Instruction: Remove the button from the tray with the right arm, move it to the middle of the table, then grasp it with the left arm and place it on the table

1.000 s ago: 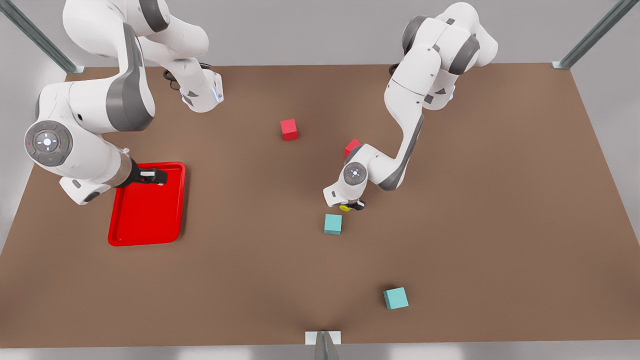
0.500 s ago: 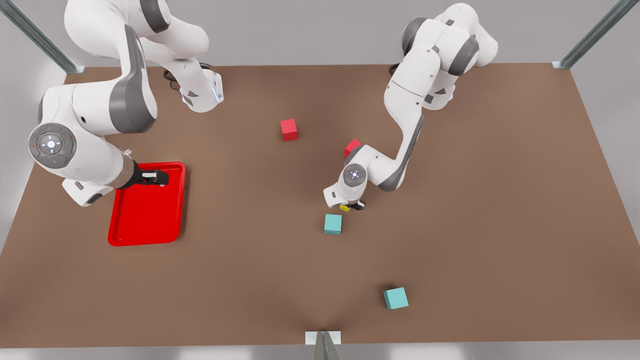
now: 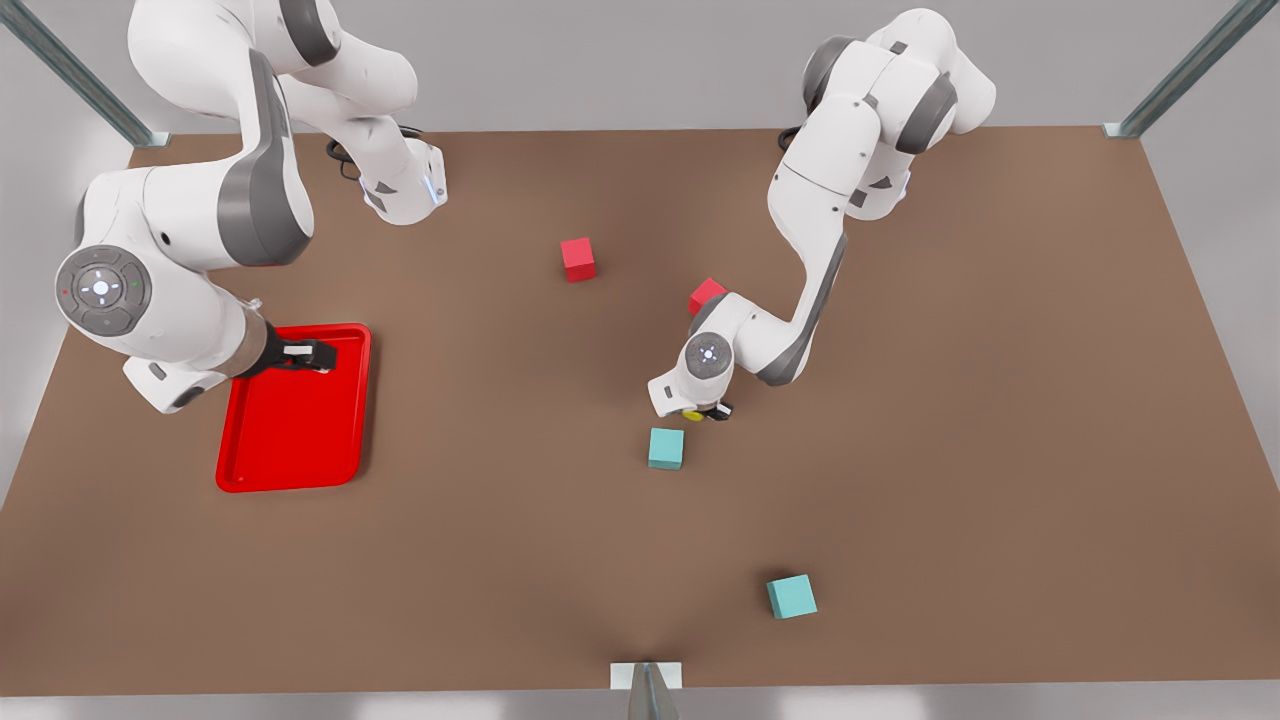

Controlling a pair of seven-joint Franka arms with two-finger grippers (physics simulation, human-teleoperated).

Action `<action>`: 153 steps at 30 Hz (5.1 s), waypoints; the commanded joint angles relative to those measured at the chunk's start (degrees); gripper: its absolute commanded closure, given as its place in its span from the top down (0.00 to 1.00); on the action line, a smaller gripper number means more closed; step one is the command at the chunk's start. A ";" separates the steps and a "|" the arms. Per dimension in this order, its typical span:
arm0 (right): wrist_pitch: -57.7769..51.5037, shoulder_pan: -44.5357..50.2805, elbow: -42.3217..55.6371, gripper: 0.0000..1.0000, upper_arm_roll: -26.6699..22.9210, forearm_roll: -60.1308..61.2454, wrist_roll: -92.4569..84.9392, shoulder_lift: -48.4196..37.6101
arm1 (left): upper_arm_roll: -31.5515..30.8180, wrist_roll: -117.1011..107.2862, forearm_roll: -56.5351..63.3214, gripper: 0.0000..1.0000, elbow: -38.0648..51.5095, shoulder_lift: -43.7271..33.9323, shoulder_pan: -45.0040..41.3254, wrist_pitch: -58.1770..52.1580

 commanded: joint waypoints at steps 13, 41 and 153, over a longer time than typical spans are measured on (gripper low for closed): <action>0.52 -9.21 -0.10 1.00 -0.08 0.10 -0.38 4.67 | 0.91 -0.61 -0.10 0.49 3.24 -1.58 0.00 -6.90; 1.23 -8.07 1.39 1.00 -0.08 -0.43 -0.55 4.49 | -0.40 13.53 -1.25 1.00 2.98 -0.79 1.67 -6.81; 2.11 -7.01 -1.86 1.00 0.01 -4.56 0.06 5.11 | 7.59 -160.58 65.73 0.44 17.48 17.40 -4.39 -34.06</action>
